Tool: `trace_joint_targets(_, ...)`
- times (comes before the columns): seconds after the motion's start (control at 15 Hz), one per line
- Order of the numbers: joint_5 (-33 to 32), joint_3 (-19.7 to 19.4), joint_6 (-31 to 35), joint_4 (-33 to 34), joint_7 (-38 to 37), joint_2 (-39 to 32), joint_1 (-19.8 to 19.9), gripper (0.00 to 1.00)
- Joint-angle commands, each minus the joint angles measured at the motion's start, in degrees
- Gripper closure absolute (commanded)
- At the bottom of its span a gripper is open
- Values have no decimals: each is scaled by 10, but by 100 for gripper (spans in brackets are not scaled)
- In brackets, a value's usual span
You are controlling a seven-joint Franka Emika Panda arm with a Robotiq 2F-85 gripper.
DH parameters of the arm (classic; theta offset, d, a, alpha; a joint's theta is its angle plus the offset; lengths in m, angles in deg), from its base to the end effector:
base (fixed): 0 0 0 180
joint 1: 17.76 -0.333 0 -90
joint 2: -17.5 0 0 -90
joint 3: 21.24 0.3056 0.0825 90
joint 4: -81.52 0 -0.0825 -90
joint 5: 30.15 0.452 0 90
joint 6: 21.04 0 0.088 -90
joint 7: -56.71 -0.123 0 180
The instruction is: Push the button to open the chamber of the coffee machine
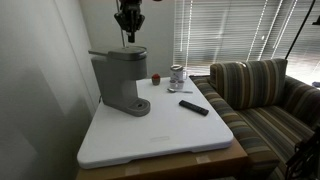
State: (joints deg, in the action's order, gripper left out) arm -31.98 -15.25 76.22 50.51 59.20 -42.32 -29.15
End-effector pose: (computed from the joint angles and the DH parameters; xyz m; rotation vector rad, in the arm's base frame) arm 0.8348 0.2064 0.3805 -3.0346 -0.4462 -0.1657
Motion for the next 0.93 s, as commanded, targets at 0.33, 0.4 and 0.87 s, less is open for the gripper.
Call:
trace_joint_targets(0.33,-2,-3,-32,10,2,-16,4,100)
trace_joint_targets(0.4,-2,-4,-34,11,1,-19,4,100)
trace_joint_targets(0.87,2,-4,-28,19,-16,-35,7,100)
